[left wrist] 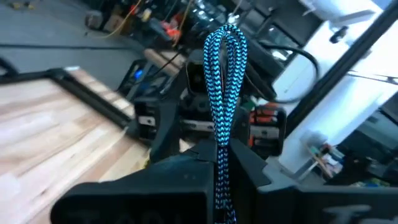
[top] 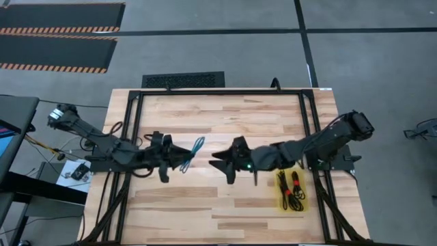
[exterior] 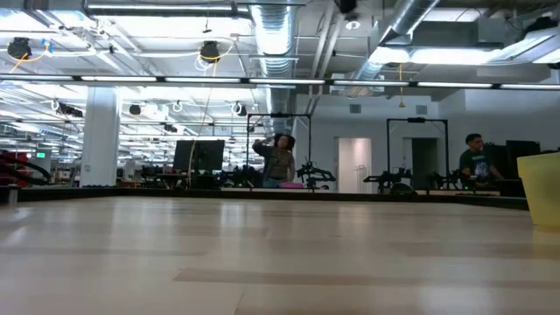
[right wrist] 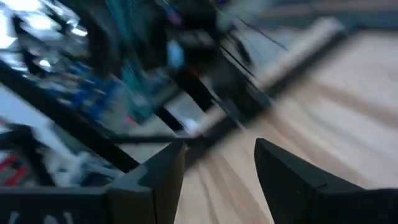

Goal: Pick and place USB-C Cables
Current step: Put the blue charger cable into the yellow bin

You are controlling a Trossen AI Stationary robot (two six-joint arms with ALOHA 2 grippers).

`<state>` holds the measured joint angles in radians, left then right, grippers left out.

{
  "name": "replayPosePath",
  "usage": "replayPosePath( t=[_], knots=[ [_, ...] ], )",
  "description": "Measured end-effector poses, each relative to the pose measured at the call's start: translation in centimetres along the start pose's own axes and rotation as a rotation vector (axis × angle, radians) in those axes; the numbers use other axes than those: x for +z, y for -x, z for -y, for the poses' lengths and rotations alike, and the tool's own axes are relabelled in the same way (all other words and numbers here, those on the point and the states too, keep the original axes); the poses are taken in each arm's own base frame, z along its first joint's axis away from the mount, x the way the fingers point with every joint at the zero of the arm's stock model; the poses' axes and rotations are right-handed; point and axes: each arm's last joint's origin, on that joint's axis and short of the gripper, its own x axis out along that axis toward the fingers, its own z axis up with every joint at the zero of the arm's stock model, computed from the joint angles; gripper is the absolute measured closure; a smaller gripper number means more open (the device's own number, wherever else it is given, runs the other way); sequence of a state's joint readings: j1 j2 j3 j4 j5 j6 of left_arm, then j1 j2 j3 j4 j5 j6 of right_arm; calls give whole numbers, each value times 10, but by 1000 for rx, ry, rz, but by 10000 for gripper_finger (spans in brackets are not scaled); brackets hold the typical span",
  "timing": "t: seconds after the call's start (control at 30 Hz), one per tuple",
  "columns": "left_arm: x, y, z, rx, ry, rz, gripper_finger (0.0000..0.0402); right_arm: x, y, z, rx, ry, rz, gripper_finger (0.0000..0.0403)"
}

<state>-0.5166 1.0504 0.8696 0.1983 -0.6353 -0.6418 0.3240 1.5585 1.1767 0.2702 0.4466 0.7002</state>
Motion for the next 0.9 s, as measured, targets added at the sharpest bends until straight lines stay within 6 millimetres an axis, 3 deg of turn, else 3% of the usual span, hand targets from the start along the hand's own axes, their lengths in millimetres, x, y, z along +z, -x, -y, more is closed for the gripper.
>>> replayPosePath(
  t=[0.23, 0.6, 0.9],
  knots=[
    [-2, -2, 4, -41, -25, 6, 401, 22, -2, -7, 119, 104, 173, 184],
    [4, -4, 6, -80, -93, 46, 401, 35, 5, -20, 292, 182, 289, 183],
    [6, -11, 0, -81, -126, 35, 401, 37, 4, -19, 292, 222, 312, 183]
  ],
)
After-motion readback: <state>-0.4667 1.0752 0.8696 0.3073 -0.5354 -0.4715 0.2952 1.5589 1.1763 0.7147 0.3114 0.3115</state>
